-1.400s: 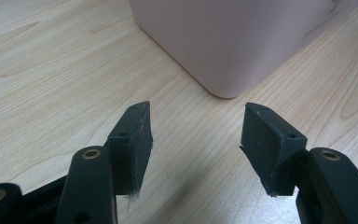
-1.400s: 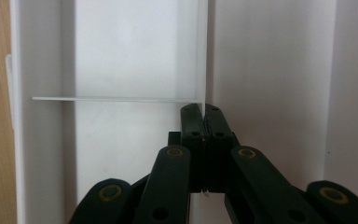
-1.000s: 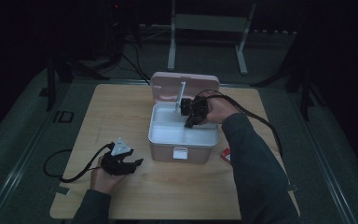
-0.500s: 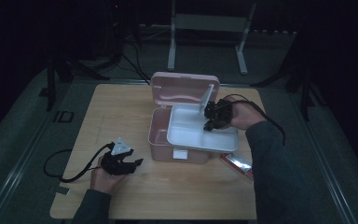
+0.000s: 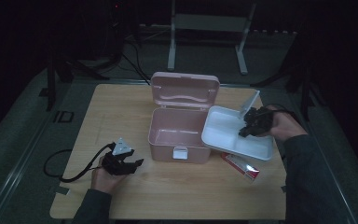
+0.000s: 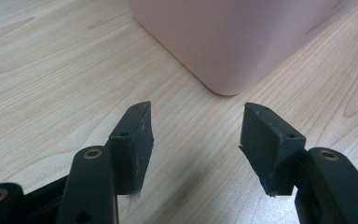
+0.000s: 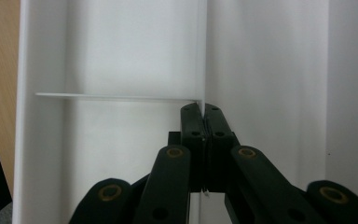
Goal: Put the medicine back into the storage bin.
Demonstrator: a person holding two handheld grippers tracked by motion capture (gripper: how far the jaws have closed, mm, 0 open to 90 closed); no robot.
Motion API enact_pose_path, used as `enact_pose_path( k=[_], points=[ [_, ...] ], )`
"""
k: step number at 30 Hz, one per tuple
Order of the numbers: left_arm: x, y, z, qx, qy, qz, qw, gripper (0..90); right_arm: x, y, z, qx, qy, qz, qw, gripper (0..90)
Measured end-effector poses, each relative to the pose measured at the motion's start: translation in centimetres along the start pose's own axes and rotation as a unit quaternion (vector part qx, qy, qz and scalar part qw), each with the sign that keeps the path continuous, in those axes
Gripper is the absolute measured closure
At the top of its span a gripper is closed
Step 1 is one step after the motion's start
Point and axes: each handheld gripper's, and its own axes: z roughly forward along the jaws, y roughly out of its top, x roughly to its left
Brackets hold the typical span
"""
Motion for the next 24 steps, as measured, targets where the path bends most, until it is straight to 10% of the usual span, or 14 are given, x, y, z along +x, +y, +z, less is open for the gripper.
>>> enact_pose_path(
  k=[12,24],
  points=[
    [0.0,0.0,0.1,0.0,0.0,-0.001,1.0,43.4,-2.7,-5.0,0.6,0.003,-0.043,0.099,0.9942,89.5],
    [0.0,0.0,0.0,0.0,0.0,-0.002,1.0,43.4,-4.6,-6.5,5.5,0.033,-0.05,0.179,0.9821,89.5]
  ],
)
